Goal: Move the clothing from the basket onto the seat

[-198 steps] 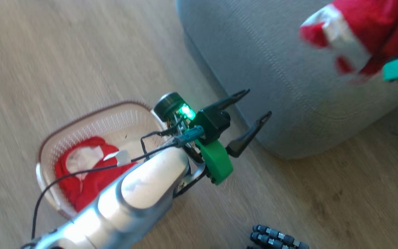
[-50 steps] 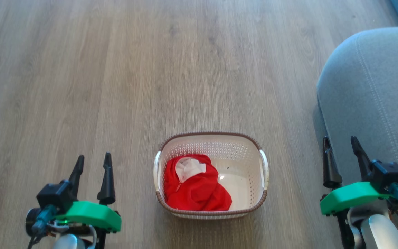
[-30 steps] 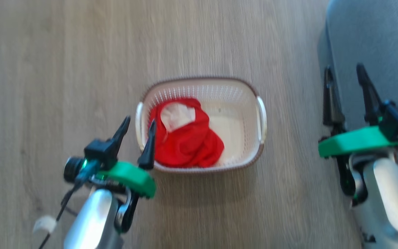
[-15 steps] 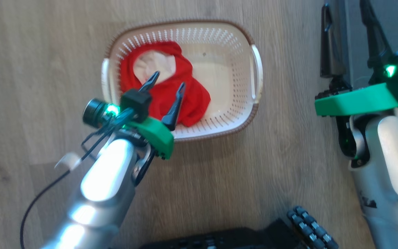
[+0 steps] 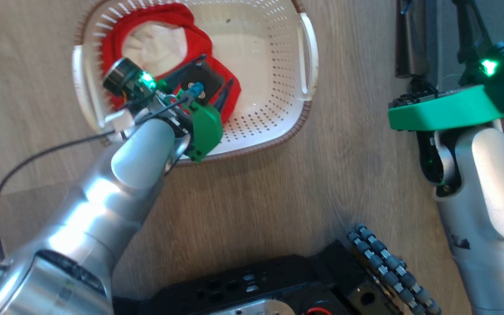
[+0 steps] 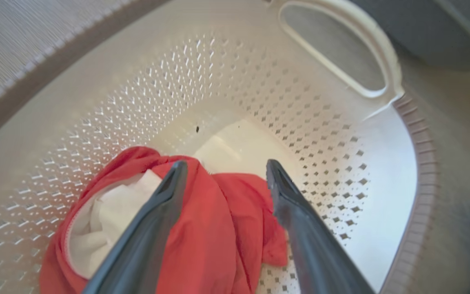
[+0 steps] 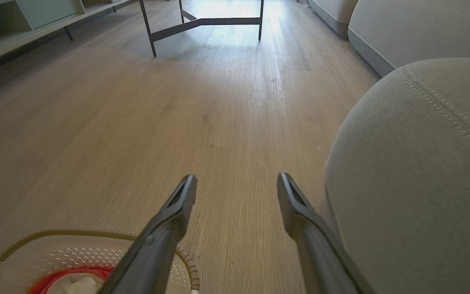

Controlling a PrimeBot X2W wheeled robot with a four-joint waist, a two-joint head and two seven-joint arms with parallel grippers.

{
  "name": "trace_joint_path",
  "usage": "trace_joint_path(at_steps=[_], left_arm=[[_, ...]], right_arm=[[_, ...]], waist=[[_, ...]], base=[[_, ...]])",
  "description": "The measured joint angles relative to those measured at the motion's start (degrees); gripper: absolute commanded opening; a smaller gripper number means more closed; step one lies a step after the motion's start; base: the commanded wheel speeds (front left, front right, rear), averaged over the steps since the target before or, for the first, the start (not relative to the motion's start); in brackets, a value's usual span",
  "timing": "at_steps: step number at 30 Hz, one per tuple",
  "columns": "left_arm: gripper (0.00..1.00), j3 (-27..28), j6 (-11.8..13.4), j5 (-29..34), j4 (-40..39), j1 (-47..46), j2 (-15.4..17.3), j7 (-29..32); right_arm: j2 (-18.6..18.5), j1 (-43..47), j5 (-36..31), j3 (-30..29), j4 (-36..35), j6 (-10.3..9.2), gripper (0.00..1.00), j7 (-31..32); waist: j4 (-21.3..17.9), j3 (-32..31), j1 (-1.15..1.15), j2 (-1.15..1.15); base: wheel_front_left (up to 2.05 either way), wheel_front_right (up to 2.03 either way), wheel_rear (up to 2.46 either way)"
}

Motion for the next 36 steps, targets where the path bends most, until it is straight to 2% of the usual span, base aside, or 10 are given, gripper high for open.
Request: trace_joint_path(at_steps=[5,9,12,26,29,36], left_arm=[[1.00,-3.70,0.60,1.79,6.05,-3.10,0.03,5.83],[1.00,-4.27,1.14,1.81,8.20,-4.28,0.05,8.57],[1.00,-5.63,3.14,1.82,10.14,-5.94,0.09,11.76],[1.00,-7.62,7.60,2.35,15.02,-8.40,0.97,18.30],[1.00,-8.23,8.20,2.42,15.59,-8.74,1.91,20.78],[1.00,-8.81,8.60,2.31,15.75,-8.92,2.05,21.59]], right_arm=[[0.93,-0.44,0.09,0.80,0.02,0.00,1.00,0.00],[1.68,-0.63,0.60,1.13,0.05,0.00,1.00,0.00],[2.00,-1.33,1.03,1.15,0.33,0.00,1.00,0.00],[3.66,-1.55,2.10,1.52,0.37,0.00,1.00,0.00],[3.79,-1.55,2.53,1.49,0.31,0.00,1.00,0.00],[4.07,-1.59,2.53,1.47,0.34,0.00,1.00,0.00]], waist=[[-1.93,2.04,0.00,0.00],[-2.96,3.06,0.00,0.00],[-4.06,4.36,0.00,0.00],[-7.68,7.40,0.00,0.00],[-8.22,7.89,0.00,0.00],[-8.13,7.87,-0.01,0.00]], base=[[0.00,0.00,0.00],[0.00,0.00,0.00],[0.00,0.00,0.00],[0.00,0.00,0.00],[0.00,0.00,0.00],[0.00,0.00,0.00]])
